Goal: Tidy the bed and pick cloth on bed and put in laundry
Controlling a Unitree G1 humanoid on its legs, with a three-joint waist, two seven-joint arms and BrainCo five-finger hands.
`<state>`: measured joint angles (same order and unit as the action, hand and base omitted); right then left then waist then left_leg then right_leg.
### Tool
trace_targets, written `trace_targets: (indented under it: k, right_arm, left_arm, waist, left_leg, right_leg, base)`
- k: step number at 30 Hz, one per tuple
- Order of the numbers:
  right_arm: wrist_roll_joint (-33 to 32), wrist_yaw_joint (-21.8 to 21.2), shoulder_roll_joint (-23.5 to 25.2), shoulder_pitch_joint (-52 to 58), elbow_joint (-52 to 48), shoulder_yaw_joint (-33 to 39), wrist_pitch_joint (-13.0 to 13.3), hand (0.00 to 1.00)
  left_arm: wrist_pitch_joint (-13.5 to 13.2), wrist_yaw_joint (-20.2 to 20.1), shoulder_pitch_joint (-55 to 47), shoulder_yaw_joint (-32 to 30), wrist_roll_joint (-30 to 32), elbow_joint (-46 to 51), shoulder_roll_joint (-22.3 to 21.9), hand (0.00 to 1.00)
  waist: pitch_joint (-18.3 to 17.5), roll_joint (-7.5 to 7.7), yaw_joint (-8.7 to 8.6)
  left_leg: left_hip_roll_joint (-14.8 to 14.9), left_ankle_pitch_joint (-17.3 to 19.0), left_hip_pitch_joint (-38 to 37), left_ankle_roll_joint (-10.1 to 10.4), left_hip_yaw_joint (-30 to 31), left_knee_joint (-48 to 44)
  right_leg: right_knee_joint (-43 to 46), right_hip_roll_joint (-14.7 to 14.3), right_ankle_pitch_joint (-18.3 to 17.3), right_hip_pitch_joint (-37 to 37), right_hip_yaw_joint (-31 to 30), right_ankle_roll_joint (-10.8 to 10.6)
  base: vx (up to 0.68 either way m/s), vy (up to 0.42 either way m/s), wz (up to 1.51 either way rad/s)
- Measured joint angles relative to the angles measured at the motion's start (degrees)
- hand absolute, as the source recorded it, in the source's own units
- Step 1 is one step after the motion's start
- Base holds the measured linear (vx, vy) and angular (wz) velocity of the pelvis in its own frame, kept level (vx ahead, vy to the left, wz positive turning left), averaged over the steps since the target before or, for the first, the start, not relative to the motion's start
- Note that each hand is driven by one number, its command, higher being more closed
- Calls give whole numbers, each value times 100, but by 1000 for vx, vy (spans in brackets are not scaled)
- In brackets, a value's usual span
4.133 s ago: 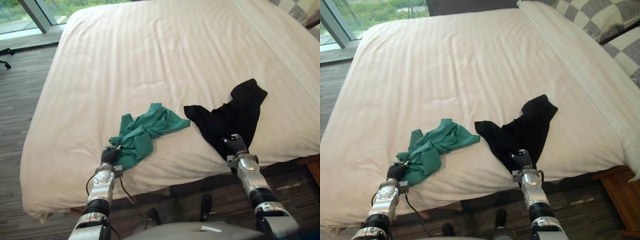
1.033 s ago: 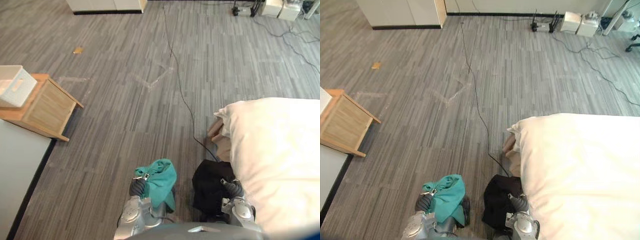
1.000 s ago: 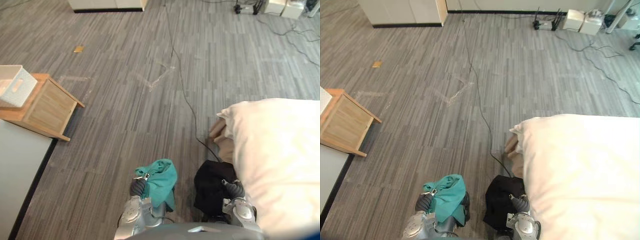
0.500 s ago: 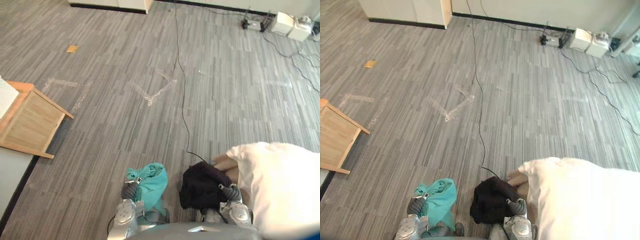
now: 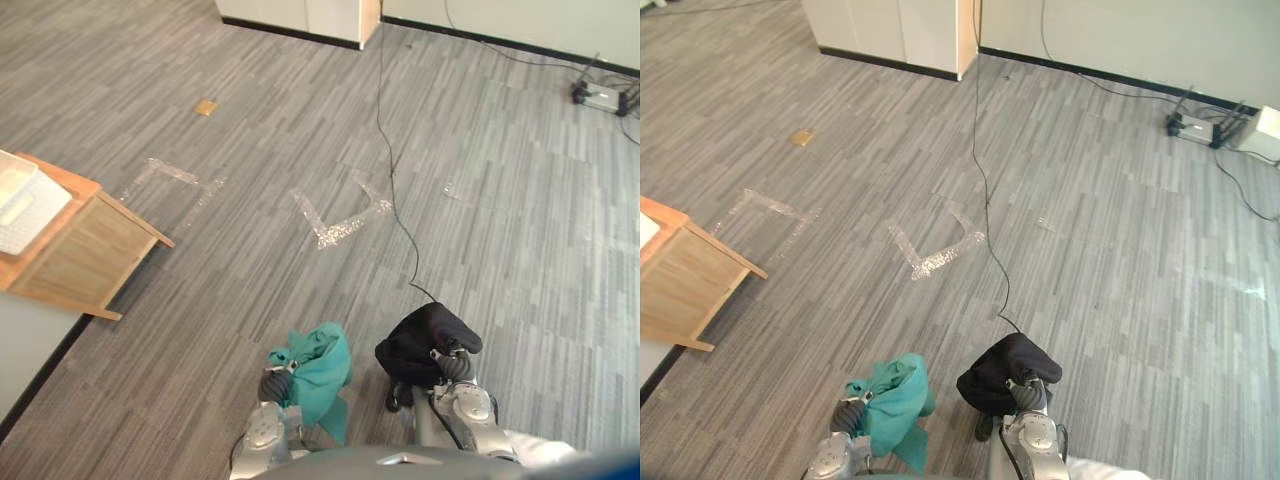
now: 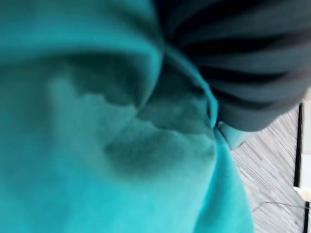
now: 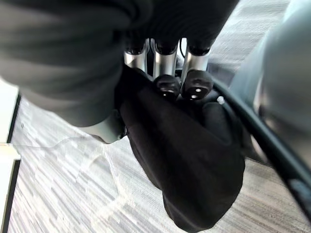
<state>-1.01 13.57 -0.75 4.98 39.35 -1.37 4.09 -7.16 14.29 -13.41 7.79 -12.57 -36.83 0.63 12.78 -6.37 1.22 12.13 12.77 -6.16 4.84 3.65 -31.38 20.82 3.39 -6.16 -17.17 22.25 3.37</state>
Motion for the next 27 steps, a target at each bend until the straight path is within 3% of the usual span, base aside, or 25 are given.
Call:
trace_targets:
  k: [1,2,3,5,7,9,11,14,15,16,17,18,19,21,22,23,24,25,27]
  right_arm:
    - [0,-9,-45,-8,29,-128,-4,100]
    - [0,-34,-66,-32,51,-289,-17,100]
    - [-2,-54,-97,-29,82,-348,-21,100]
    - [-4,-90,-83,-121,240,-360,-27,100]
    - [-4,-108,-96,-141,274,-359,-28,100]
    - [-3,-133,-109,-190,351,-338,-35,100]
    - [1,-159,-123,-254,453,-316,-36,100]
    - [7,-175,-148,-186,466,-252,-39,100]
    - [9,-170,-135,-177,507,-243,-53,100]
    - [9,-161,-96,-183,554,-243,-72,100]
    - [11,-157,-45,-132,566,-252,-78,100]
    - [13,-158,-22,-150,564,-257,-76,100]
    - [14,-169,-3,-151,610,-241,-75,100]
    - [21,-200,52,-70,821,-154,-79,100]
    - [28,-206,27,-8,897,-118,-76,100]
    - [80,-215,11,54,893,-109,-72,100]
    - [125,-215,9,83,887,-86,-73,100]
    - [140,-219,-16,193,809,-42,-66,100]
    - [187,-211,-27,241,613,78,-3,100]
  left_arm:
    - [-1,-44,-13,-50,-52,3,-29,100]
    - [-48,-61,-125,-142,-180,16,-73,100]
    - [-73,-68,-103,-173,-239,112,-66,100]
    - [-115,-83,-101,-188,-268,261,-26,100]
    - [-128,-145,-122,-226,-276,423,-9,100]
    - [-127,-182,-115,-361,-399,506,-45,100]
    - [-122,-206,-104,-427,-430,586,-41,100]
    - [-111,-271,-93,-464,-430,631,-35,100]
    - [-94,-268,-110,-522,-433,620,-47,100]
    - [-85,-266,-108,-595,-434,614,-80,100]
    - [-105,-242,-109,-648,-435,636,-40,100]
    - [-110,-243,-115,-691,-437,633,-41,100]
    - [-82,-246,-122,-828,-497,625,-57,100]
    - [-69,-243,-198,-882,-633,606,-57,100]
    - [-72,-242,-273,-882,-656,605,-52,100]
    - [-63,-245,-304,-879,-654,575,-27,100]
    - [-49,-243,-304,-870,-655,534,-2,100]
    - [-48,-240,-307,-810,-655,402,13,100]
    - [-34,-235,-343,-778,-656,372,15,100]
  waist:
    - [60,-116,20]
    - [127,-177,146]
    - [141,-176,190]
    - [197,-68,302]
    - [217,-22,340]
    - [229,17,424]
    - [259,111,508]
    - [268,200,615]
    - [244,257,687]
    - [188,347,767]
    - [95,521,781]
    - [85,554,785]
    - [96,638,788]
    - [48,730,872]
    - [13,760,857]
    - [-35,781,805]
    - [-35,790,734]
    - [-51,729,557]
    - [-39,681,481]
  left_leg:
    - [127,-517,401,34,30,-891]
    - [282,-1159,833,168,15,-2016]
    - [289,-875,1177,104,-10,-2705]
    - [118,-391,1688,93,-178,-3204]
    - [-136,-93,2114,137,-326,-2894]
    - [-426,206,2440,72,-649,-1720]
    - [-707,136,2529,-37,-1014,-336]
    - [-952,-962,2510,-429,-2235,1677]
    - [-966,-1455,2469,-801,-2735,2000]
    - [-1086,-1442,2380,-1243,-3009,2075]
    - [-1308,-1374,2296,-1398,-2989,2161]
    - [-1360,-1274,2306,-1541,-2926,2091]
    - [-1418,-1078,2258,-1724,-2910,1820]
    - [-1524,-795,1802,-1684,-2783,1745]
    - [-1617,-534,1442,-1577,-2473,1801]
    - [-1733,-338,1097,-1506,-2118,1965]
    - [-1824,-329,894,-1507,-1880,2074]
    - [-1884,-330,563,-1505,-1491,2216]
    - [-1907,-299,140,-1448,-967,2253]
  right_leg:
    - [-228,-204,-37,282,15,89]
    - [-551,-473,-101,718,-113,265]
    - [-700,-578,-151,982,-166,386]
    - [-973,-640,-241,1460,-339,450]
    - [-1328,-662,-227,1888,-442,393]
    - [-1643,-640,-245,2309,-503,272]
    - [-1899,-533,-337,2629,-477,128]
    - [-2206,-380,-597,3215,-254,-175]
    - [-2214,-320,-726,3380,-227,-295]
    - [-2211,-202,-772,3439,-182,-363]
    - [-2192,-62,-664,3441,-61,-524]
    - [-2143,-9,-543,3458,-8,-605]
    - [-1771,92,-345,3496,24,-925]
    - [-21,386,-177,3162,25,-1149]
    - [1448,653,85,2749,5,-1181]
    - [2760,925,34,2290,16,-1000]
    - [3353,1102,-78,2070,90,-830]
    - [3975,1362,-246,1796,284,-641]
    - [4040,1572,-490,1281,289,-569]
  base:
    - [390,-143,-27]
    - [417,-127,-43]
    - [420,-120,-46]
    - [460,-133,-46]
    - [454,-103,-31]
    - [470,-12,-18]
    - [471,71,-6]
    - [533,118,28]
    - [563,148,31]
    - [588,141,35]
    - [480,112,42]
    - [593,158,64]
    - [592,205,69]
    - [608,238,79]
    - [625,201,102]
    - [742,183,119]
    - [686,111,157]
    - [536,60,161]
    - [420,8,147]
